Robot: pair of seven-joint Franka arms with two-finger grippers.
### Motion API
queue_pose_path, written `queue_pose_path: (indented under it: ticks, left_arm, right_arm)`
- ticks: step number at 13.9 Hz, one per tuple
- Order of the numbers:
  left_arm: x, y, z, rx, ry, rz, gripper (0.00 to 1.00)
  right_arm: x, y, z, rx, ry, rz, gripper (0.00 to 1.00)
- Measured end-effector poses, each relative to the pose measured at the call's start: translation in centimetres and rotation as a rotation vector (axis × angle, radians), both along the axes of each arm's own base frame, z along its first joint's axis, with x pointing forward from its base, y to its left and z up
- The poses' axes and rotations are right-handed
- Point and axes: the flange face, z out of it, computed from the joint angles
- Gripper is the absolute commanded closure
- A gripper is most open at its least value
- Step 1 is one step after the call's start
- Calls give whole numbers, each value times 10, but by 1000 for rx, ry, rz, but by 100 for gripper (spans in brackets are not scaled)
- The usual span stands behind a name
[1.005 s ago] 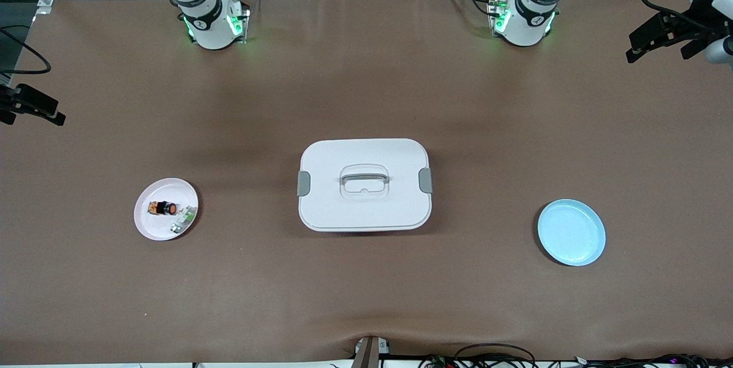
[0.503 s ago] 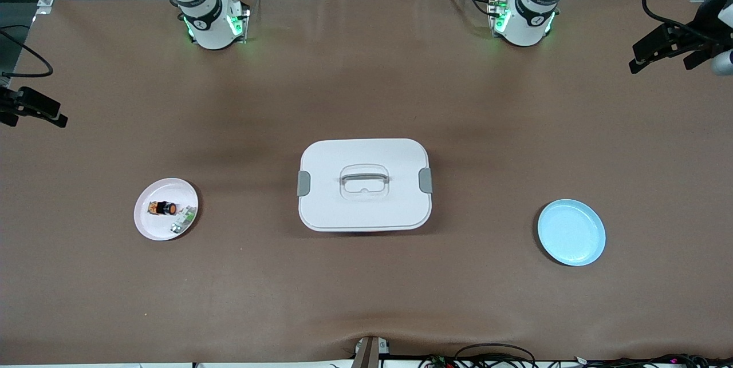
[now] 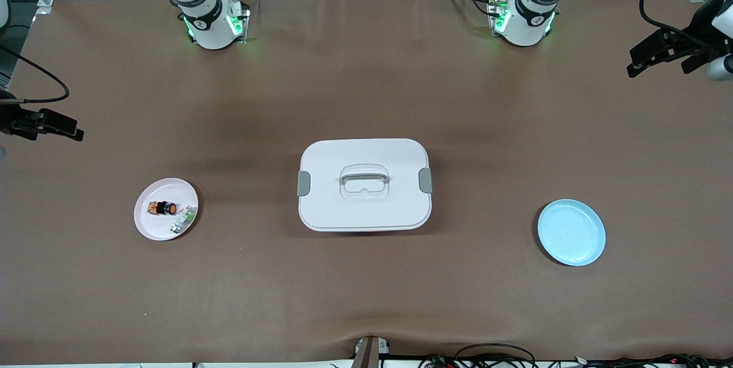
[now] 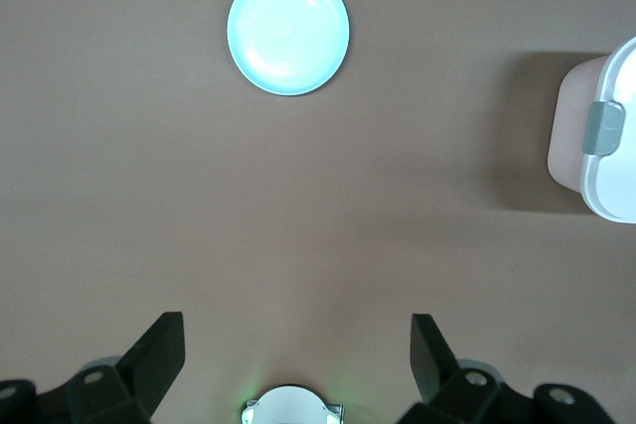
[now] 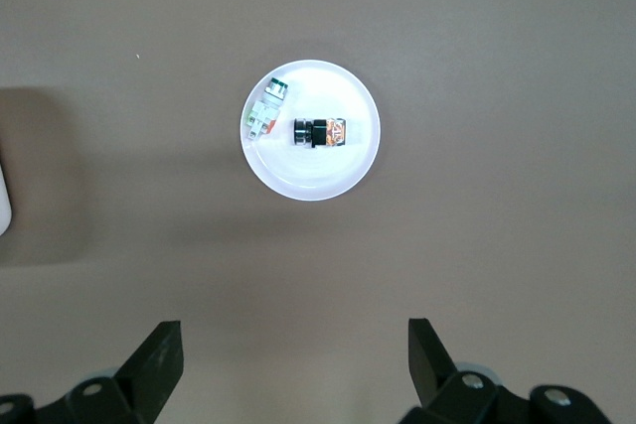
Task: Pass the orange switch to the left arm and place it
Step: 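Move the right gripper toward the white plate of switches, then lower the open right gripper over the black-orange switch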
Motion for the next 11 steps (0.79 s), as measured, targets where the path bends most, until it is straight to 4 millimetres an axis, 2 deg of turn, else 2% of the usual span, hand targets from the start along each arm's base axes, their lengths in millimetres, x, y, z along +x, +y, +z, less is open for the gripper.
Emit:
queue_pose_path:
  ticks: [5,9,11]
  left_arm:
    - [1,-5,-2,2,-2,-9,0]
    - [-1,-9,0,3,-6,-18,0]
    - [-3,-9,3,4,-11,-17,0]
  right_arm:
    - [12,-2,-31,11,46,0,0]
    - [34,-4,-67,13,39,0,0]
    - [45,-5,-93,16,44,0,0]
